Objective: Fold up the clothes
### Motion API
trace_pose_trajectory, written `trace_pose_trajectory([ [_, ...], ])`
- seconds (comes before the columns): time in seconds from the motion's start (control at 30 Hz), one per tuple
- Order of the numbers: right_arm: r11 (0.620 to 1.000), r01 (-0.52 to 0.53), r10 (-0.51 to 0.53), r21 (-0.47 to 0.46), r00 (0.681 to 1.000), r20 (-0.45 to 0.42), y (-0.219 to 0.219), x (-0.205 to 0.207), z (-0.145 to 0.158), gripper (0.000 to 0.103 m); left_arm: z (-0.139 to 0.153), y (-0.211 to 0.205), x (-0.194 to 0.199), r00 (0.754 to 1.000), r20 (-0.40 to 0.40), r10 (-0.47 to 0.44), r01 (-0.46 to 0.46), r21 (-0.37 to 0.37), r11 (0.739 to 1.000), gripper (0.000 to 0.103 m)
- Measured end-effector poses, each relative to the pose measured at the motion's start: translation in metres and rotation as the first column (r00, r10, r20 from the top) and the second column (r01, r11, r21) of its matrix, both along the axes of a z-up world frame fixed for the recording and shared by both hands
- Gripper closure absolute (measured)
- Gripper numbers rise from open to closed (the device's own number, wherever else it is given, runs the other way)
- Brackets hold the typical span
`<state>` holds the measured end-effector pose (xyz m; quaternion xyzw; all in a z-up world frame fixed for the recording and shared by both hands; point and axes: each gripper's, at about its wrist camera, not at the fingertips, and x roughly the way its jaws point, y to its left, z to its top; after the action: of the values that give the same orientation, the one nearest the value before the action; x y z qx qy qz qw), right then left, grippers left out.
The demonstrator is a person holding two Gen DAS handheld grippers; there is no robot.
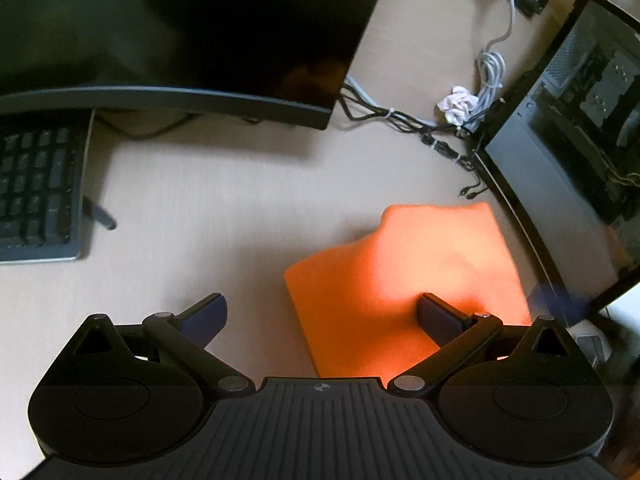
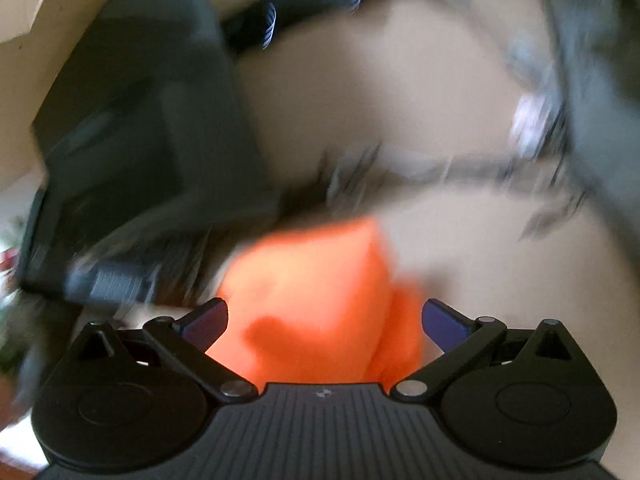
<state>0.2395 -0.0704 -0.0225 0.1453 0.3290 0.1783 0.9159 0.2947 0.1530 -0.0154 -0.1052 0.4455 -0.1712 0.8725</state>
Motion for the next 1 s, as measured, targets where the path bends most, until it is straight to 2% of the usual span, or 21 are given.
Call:
trace_pose_trajectory([
  [0.03, 0.999, -0.028, 0.029, 0.028, 0.998, -0.05, 0.0, -0.002, -0.007, 0.0, 0.0, -0.003, 0.002, 1.0, 0.003, -0.005, 0.005, 0.005, 1.0, 0.0],
  [0.1, 0.998, 0.008, -0.001, 0.067, 0.993, -0.114, 0.006, -0.001, -0.023, 0.002, 0.001, -0.007, 0.001, 1.0, 0.014, -0.013, 0.013, 0.011, 1.0, 0.0],
  [0.13, 0.992, -0.005, 0.019, 0.129, 0.994, -0.112, 0.007, -0.001, -0.021, 0.024, 0.004, -0.008, 0.0, 0.999, 0.026, -0.021, 0.021, 0.005, 1.0, 0.0],
  [0.17, 0.981, -0.016, 0.037, 0.193, 0.993, -0.109, 0.007, 0.0, -0.018, 0.036, 0.009, -0.007, -0.002, 0.999, 0.043, -0.023, 0.023, -0.005, 1.0, 0.0],
  [0.23, 0.934, -0.003, 0.043, 0.357, 0.993, -0.106, -0.006, 0.001, -0.006, 0.043, 0.018, -0.004, -0.005, 0.997, 0.08, -0.013, 0.014, -0.017, 1.0, 0.0],
  [0.3, 0.909, 0.061, -0.002, 0.412, 0.99, -0.143, -0.023, 0.002, -0.012, 0.051, 0.023, -0.001, 0.0, 0.996, 0.092, -0.012, 0.015, -0.035, 0.999, 0.0],
  [0.37, 0.883, 0.131, -0.051, 0.45, 0.981, -0.185, -0.04, 0.003, -0.019, 0.051, 0.023, -0.001, 0.004, 0.996, 0.087, -0.008, 0.012, -0.049, 0.999, 0.0],
  [0.4, 0.906, 0.199, -0.12, 0.373, 0.967, -0.227, -0.045, 0.002, -0.026, 0.051, 0.021, -0.004, 0.004, 0.997, 0.081, -0.015, 0.018, -0.044, 0.999, 0.0],
  [0.47, 0.944, 0.29, -0.246, 0.159, 0.937, -0.247, -0.046, -0.006, -0.037, 0.04, 0.014, -0.017, 0.004, 0.997, 0.066, -0.049, 0.051, -0.019, 0.999, 0.0],
  [0.53, 0.946, 0.324, -0.323, -0.029, 0.924, -0.205, -0.041, -0.015, -0.038, 0.037, 0.005, -0.03, -0.003, 0.995, 0.048, -0.091, 0.091, -0.008, 0.996, 0.0],
  [0.6, 0.926, 0.334, -0.361, -0.178, 0.919, -0.156, -0.036, -0.019, -0.035, 0.036, 0.0, -0.04, -0.01, 0.992, 0.042, -0.122, 0.123, -0.016, 0.992, 0.0],
  [0.63, 0.919, 0.342, -0.373, -0.199, 0.916, -0.15, -0.036, -0.017, -0.03, 0.036, -0.002, -0.044, -0.011, 0.99, 0.041, -0.131, 0.132, -0.013, 0.991, 0.0],
  [0.7, 0.916, 0.368, -0.388, -0.159, 0.913, -0.125, -0.046, -0.021, -0.019, 0.036, -0.005, -0.051, -0.011, 0.989, 0.039, -0.14, 0.139, 0.015, 0.99, 0.0],
  [0.8, 0.908, 0.413, -0.414, -0.064, 0.91, 0.007, -0.056, -0.025, 0.018, 0.036, -0.012, -0.06, -0.009, 0.99, 0.027, -0.141, 0.138, 0.071, 0.988, 0.0],
  [0.9, 0.931, 0.366, -0.365, 0.008, 0.925, 0.103, -0.053, -0.012, 0.047, 0.031, -0.014, -0.065, -0.008, 0.991, 0.016, -0.136, 0.134, 0.069, 0.989, 0.0],
  [0.97, 0.942, 0.336, -0.333, -0.02, 0.939, 0.092, -0.048, 0.011, 0.047, 0.027, -0.01, -0.069, -0.009, 0.989, 0.015, -0.15, 0.149, 0.068, 0.987, 0.0],
  [1.0, 0.941, 0.326, -0.322, -0.085, 0.945, 0.061, -0.043, 0.025, 0.04, 0.027, -0.008, -0.07, -0.01, 0.987, 0.016, -0.159, 0.158, 0.07, 0.985, 0.0],
])
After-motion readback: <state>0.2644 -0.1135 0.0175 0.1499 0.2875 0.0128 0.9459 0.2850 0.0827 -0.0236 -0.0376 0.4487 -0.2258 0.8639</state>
